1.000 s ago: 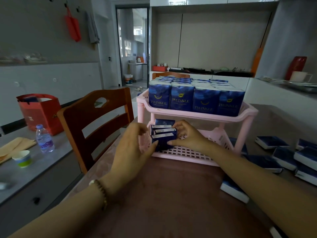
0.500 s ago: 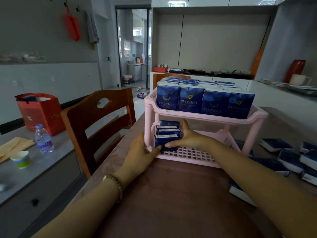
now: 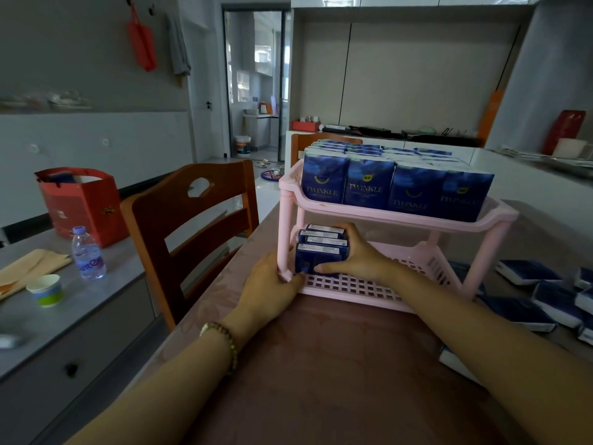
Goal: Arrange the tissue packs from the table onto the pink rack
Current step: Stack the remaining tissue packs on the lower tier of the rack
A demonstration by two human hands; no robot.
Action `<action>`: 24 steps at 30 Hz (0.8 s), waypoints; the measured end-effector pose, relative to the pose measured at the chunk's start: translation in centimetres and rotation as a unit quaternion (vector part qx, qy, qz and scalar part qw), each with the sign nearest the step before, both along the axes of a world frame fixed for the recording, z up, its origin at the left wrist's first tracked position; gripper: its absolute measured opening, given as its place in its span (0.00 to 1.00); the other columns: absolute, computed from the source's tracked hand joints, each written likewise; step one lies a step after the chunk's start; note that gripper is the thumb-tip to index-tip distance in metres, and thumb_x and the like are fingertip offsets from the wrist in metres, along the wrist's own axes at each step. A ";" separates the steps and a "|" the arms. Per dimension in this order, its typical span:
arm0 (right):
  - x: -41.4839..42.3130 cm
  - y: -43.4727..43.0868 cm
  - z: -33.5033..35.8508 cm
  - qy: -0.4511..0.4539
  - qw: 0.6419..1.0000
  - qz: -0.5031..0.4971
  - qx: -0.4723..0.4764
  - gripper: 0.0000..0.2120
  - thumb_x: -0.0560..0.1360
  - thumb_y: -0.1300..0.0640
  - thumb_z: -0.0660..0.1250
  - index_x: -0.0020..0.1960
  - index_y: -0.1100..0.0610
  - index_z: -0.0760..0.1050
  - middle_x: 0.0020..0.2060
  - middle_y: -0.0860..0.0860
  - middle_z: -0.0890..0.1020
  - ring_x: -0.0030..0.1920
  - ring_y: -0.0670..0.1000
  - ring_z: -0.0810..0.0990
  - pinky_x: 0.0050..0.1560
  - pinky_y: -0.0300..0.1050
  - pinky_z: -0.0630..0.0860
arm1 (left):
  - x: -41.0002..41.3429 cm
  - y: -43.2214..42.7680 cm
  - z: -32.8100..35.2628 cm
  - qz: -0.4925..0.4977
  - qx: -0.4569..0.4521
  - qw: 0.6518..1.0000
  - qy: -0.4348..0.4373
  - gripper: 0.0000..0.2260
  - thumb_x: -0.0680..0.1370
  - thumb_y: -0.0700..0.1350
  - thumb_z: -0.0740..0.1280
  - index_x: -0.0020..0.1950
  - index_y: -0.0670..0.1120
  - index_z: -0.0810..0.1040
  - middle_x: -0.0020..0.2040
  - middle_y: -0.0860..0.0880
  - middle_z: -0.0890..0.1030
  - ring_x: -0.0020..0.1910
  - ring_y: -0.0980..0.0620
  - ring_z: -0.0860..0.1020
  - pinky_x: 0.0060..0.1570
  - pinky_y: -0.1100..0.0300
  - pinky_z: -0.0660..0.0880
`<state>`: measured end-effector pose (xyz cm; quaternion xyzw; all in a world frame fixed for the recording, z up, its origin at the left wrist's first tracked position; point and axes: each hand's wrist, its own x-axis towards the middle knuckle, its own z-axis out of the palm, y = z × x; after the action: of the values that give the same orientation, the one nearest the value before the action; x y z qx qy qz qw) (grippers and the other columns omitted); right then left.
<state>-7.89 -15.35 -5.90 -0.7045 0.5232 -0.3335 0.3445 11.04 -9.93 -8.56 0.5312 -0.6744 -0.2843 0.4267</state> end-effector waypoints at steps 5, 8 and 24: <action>0.2 -0.8 -0.1 -0.052 0.998 -0.016 0.039 0.48 0.62 0.69 0.77 0.71 0.55 0.52 0.61 0.54 0.75 0.60 0.54 0.77 0.57 0.49 0.77 | 0.0 -0.1 -0.1 -0.002 -0.005 1.000 0.002 0.23 0.75 0.44 0.68 0.69 0.48 0.66 0.64 0.48 0.74 0.61 0.50 0.73 0.58 0.58 0.69; 0.7 -0.9 -0.2 -0.062 0.996 -0.021 0.058 0.49 0.62 0.71 0.75 0.72 0.54 0.48 0.60 0.55 0.76 0.59 0.55 0.77 0.57 0.53 0.77 | 0.0 -0.2 -0.3 0.000 -0.001 1.000 0.004 0.23 0.75 0.45 0.68 0.69 0.48 0.66 0.64 0.48 0.74 0.61 0.49 0.74 0.58 0.58 0.70; 2.3 0.1 -0.5 -0.198 0.976 -0.036 0.079 0.50 0.64 0.79 0.68 0.74 0.51 0.46 0.59 0.55 0.74 0.61 0.55 0.73 0.60 0.52 0.74 | 0.0 -0.1 -0.1 -0.005 0.010 1.000 0.000 0.23 0.76 0.45 0.67 0.70 0.50 0.65 0.64 0.49 0.74 0.61 0.49 0.74 0.63 0.51 0.71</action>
<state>-5.63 -15.24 -6.36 -0.5757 0.4944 -0.4362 0.4836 11.00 -10.00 -8.69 0.5324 -0.6741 -0.2929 0.4199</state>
